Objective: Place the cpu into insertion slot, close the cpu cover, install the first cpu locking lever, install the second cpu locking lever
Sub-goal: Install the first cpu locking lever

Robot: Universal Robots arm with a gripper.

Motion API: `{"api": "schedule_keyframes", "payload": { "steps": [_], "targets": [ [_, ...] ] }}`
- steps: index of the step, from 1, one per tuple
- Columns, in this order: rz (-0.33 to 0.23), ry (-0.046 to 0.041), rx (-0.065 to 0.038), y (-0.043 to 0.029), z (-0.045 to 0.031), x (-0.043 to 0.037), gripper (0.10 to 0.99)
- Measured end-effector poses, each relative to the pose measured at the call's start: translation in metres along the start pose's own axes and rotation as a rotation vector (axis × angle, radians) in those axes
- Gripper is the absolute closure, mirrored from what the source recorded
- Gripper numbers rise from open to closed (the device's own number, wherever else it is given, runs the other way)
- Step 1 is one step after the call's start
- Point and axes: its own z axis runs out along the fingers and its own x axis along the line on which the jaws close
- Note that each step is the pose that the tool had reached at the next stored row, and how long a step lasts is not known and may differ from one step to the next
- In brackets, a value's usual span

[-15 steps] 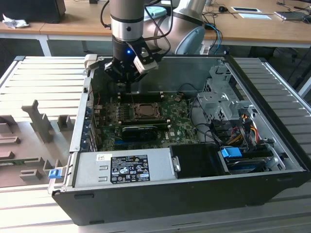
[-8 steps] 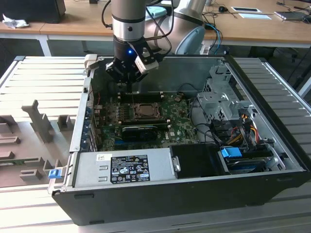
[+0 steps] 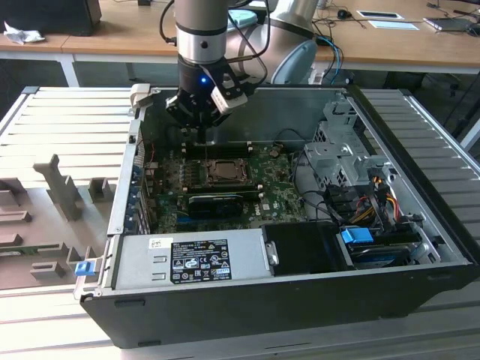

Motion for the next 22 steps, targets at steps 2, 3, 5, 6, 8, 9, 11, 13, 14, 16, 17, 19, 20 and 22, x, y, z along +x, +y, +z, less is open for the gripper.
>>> {"api": "schedule_keyframes", "payload": {
  "steps": [2, 3, 5, 6, 8, 9, 11, 13, 14, 16, 17, 19, 20, 22],
  "targets": [
    [0.0, 0.0, 0.0, -0.0003, 0.0003, -0.0043, 0.98],
    [0.0, 0.0, 0.0, -0.0004, 0.0004, -0.0059, 0.98],
    [0.0, 0.0, 0.0, -0.0006, 0.0005, -0.0087, 0.98],
    [0.0, 0.0, 0.0, -0.0007, 0.0005, -0.0098, 0.98],
    [0.0, 0.0001, 0.0, -0.0009, 0.0005, -0.0124, 0.98],
    [0.0, 0.0, 0.0, -0.0009, 0.0005, -0.0132, 0.98],
    [0.0, 0.0, 0.0, -0.001, 0.0005, -0.0147, 0.98],
    [0.0, 0.0001, 0.0, -0.0011, 0.0005, -0.0157, 0.98],
    [0.0, 0.0, 0.0, -0.0011, 0.0006, -0.0163, 0.98],
    [0.0, 0.0, 0.0, -0.0012, 0.0006, -0.017, 0.98],
    [0.0, 0.0, 0.0, -0.0012, 0.0006, -0.0173, 0.98],
    [0.0, 0.0, 0.0, -0.0013, 0.001, -0.0193, 0.98],
    [0.0, -0.0012, -0.017, -0.0027, 0.0022, -0.0193, 0.98],
    [-0.003, -0.0054, -0.082, -0.0103, 0.0051, -0.0188, 0.98]
  ]
}}
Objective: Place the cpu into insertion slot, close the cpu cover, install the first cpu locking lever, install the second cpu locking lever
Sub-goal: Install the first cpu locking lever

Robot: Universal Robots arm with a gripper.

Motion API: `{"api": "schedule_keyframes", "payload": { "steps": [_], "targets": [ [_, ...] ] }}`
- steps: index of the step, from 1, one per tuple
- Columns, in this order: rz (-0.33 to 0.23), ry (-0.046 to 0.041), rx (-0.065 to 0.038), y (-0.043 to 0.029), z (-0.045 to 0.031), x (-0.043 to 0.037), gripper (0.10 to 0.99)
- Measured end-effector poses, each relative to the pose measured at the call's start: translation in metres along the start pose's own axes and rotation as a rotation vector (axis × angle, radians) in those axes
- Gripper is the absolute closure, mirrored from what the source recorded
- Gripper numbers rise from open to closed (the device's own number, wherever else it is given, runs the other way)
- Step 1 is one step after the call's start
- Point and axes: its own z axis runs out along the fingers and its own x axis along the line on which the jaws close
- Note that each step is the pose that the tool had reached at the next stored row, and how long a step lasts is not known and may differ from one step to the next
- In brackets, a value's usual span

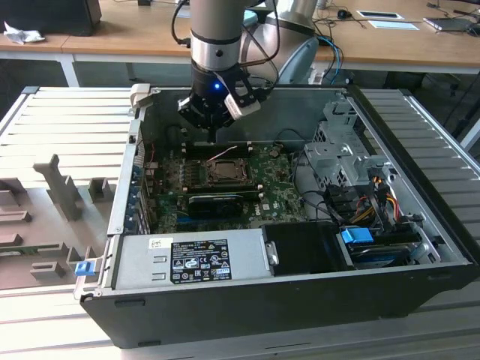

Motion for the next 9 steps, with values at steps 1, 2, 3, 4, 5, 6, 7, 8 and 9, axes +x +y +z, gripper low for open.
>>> {"api": "schedule_keyframes", "payload": {
  "steps": [1, 2, 3, 4, 5, 6, 7, 8, 9],
  "targets": [
    [0.0, 0.0004, 0.0, -0.0006, 0.0034, -0.0006, 0.98],
    [0.0, 0.0003, 0.0, -0.001, 0.0058, -0.0022, 0.98],
    [-0.001, 0.0004, 0.0, -0.0014, 0.0079, -0.0042, 0.98],
    [-0.002, 0.0005, 0.0, -0.0017, 0.0096, -0.0061, 0.98],
    [-0.003, 0.0007, 0.0, -0.0021, 0.0115, -0.0081, 0.98],
    [-0.006, 0.001, 0.001, -0.0024, 0.0135, -0.0097, 0.98],
    [-0.011, 0.001, 0.001, -0.0024, 0.0145, -0.0102, 0.98],
    [-0.021, 0.0016, 0.001, -0.0023, 0.0157, -0.0105, 0.98],
    [-0.036, 0.0014, 0.001, -0.0024, 0.0182, -0.0108, 0.98]
  ]
}}
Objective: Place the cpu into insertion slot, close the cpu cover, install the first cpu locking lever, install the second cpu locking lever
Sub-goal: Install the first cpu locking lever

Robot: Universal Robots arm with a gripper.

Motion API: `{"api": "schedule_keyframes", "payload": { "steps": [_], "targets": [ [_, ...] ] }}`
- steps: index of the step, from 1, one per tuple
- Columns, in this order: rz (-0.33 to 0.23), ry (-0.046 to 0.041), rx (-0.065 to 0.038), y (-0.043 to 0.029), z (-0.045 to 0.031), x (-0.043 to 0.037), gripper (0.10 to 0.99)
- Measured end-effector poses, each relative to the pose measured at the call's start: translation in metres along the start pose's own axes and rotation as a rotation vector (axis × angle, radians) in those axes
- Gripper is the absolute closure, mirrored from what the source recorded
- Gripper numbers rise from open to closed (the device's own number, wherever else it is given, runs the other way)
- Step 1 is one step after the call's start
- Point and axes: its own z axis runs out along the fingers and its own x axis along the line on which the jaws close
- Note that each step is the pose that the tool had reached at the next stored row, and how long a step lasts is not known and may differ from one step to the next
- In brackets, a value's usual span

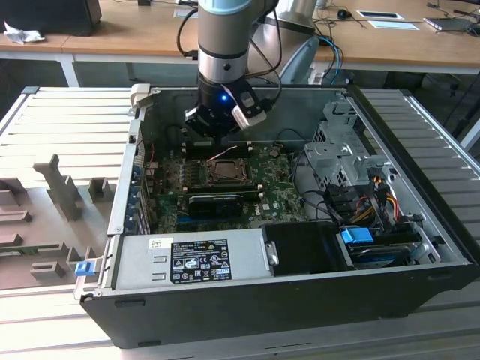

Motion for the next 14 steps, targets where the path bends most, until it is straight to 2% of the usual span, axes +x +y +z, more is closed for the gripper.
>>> {"api": "schedule_keyframes", "payload": {
  "steps": [6, 14],
  "targets": [
    [0.0, -0.0002, -0.001, 0.0055, 0.0066, -0.0109, 0.98],
    [0.0, -0.0002, -0.001, 0.0043, 0.0128, -0.0192, 0.98]
  ]
}}
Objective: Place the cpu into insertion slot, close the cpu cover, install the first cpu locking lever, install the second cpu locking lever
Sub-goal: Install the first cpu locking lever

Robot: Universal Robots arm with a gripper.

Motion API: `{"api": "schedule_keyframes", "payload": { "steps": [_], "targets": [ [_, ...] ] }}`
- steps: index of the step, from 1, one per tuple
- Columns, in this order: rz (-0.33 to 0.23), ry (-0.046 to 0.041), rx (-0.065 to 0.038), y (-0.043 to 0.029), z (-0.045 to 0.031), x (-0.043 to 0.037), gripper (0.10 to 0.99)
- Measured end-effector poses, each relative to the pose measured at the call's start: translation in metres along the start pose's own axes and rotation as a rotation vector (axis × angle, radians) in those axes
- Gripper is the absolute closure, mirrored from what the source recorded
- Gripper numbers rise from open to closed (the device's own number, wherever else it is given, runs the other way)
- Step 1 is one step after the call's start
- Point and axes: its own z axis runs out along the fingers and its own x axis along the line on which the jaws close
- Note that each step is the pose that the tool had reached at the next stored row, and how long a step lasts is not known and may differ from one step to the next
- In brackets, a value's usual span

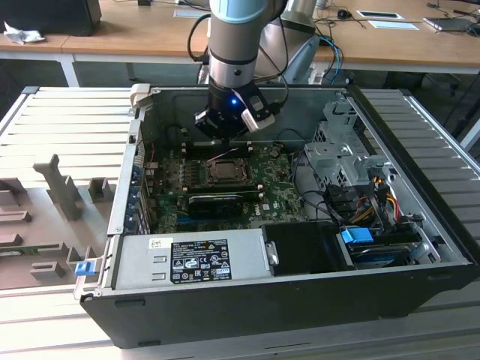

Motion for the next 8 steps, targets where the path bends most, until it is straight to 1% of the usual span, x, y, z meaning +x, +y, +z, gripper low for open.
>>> {"api": "schedule_keyframes", "payload": {
  "steps": [4, 8],
  "targets": [
    [0.0, 0.0, 0.0, -0.0003, 0.0006, -0.0023, 0.98],
    [0.0, 0.0, 0.0, -0.0004, 0.001, -0.0027, 0.98]
  ]
}}
